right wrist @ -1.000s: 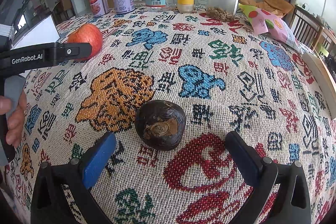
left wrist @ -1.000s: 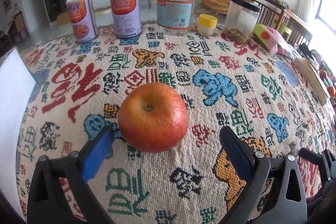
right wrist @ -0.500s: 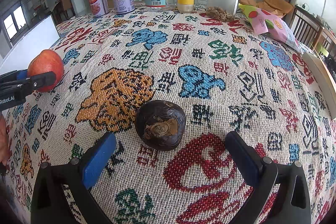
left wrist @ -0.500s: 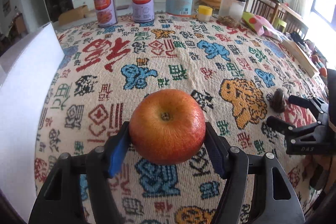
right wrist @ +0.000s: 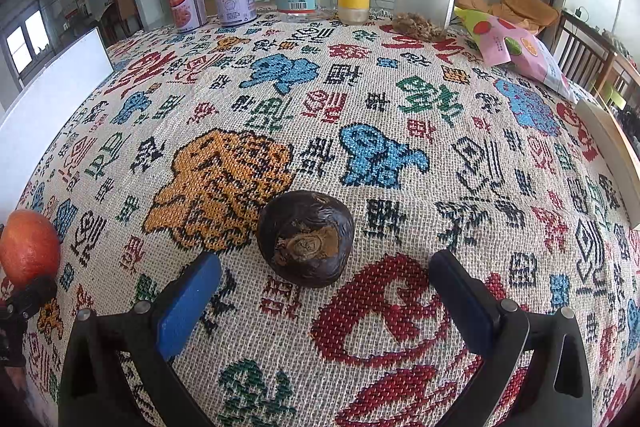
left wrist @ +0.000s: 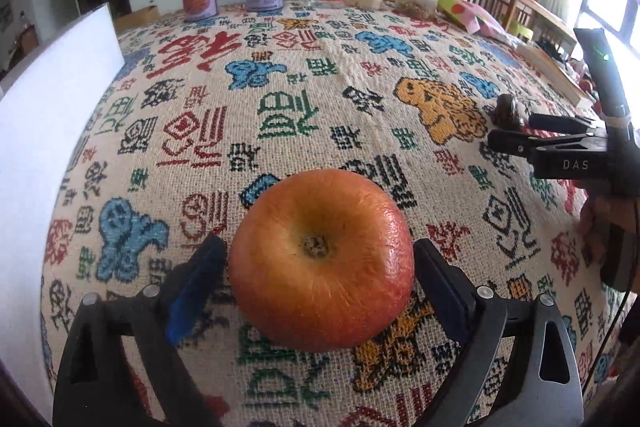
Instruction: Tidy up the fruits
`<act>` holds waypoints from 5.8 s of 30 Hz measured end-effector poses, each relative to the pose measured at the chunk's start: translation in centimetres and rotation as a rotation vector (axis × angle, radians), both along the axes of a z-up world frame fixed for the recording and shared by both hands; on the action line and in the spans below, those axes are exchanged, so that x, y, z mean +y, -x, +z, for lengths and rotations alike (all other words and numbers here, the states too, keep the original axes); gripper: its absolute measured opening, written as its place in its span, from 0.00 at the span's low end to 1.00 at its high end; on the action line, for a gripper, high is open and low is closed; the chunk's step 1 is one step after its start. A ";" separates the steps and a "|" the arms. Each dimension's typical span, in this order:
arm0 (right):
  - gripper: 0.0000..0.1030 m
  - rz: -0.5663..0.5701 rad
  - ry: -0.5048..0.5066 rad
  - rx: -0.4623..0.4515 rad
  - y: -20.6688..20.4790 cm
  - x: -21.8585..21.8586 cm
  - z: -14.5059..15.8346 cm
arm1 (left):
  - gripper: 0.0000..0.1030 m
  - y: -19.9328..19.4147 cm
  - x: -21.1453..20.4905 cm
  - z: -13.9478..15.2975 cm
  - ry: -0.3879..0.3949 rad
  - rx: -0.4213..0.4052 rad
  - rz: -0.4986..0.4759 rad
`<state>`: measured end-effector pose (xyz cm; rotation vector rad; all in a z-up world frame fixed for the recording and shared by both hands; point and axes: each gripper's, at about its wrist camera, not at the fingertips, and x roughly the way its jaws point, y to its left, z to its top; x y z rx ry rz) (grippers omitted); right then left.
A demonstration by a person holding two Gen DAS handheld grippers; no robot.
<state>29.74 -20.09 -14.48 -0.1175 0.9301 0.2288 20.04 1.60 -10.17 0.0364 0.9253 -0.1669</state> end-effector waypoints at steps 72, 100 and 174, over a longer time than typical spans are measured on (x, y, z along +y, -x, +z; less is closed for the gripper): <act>1.00 -0.001 -0.007 0.000 0.0 0.0 0.1 | 0.99 0.8 3.0 0.4 0.210 -0.028 0.024; 0.40 0.024 0.050 0.215 -3.0 2.6 1.4 | 0.67 7.2 7.1 7.5 0.289 -0.002 0.184; 1.00 0.653 -0.149 -0.013 16.8 37.9 16.0 | 0.95 17.3 28.5 16.5 -0.190 -0.167 0.832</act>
